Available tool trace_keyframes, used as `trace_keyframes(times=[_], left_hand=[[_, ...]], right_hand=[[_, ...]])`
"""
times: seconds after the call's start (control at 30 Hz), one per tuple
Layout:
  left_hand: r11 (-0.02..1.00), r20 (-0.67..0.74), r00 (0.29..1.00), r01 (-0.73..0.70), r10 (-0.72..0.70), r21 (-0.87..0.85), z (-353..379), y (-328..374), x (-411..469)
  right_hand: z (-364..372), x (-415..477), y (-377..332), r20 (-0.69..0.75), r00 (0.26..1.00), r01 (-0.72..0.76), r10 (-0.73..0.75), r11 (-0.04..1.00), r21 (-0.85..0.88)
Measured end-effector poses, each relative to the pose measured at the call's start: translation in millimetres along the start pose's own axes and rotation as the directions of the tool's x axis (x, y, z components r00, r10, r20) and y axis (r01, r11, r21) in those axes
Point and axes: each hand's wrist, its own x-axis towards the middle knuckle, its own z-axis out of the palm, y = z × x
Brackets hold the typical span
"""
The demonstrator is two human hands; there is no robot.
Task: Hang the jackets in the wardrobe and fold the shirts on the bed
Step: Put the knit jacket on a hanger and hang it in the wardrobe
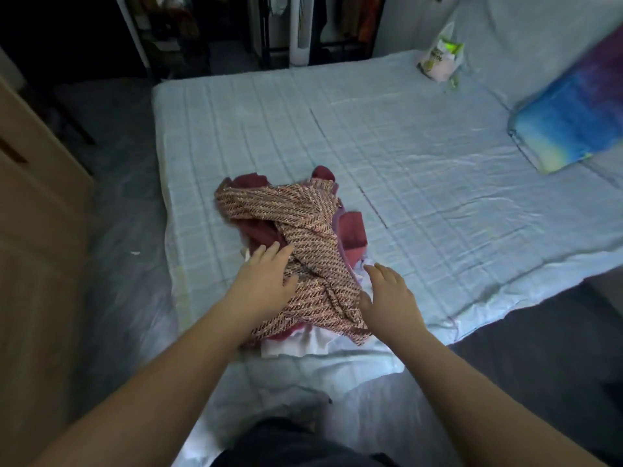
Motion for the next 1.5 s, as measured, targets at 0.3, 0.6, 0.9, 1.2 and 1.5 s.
trace_keyframes(times=[0.3,0.6,0.9,1.2,1.5], left_hand=[[0.999,0.176,0.984,-0.001,0.008,-0.038,67.0,37.1,97.2],[0.996,0.403,0.911,0.09,-0.082,0.0,151.5,65.0,169.8],[0.961,0.485,0.83,0.258,-0.273,0.099,181.4,85.6,199.9],[0.96,0.362,0.897,0.279,-0.253,-0.02,156.3,97.7,218.9],[0.971,0.168,0.973,0.185,-0.159,-0.152,96.1,104.4,231.8]], right_hand=[[51.4,81.1,85.2,0.335,0.91,-0.328,0.244,0.918,0.222],[114.1,156.0,132.0,0.666,0.705,-0.538,0.244,0.796,0.277],[197.6,197.8,159.4,0.901,0.426,-0.824,0.077,0.443,0.352],[120.8,235.8,138.7,0.706,0.655,-0.726,0.268,0.483,0.49],[67.5,233.7,138.7,0.611,0.767,-0.633,0.196,0.391,0.668]])
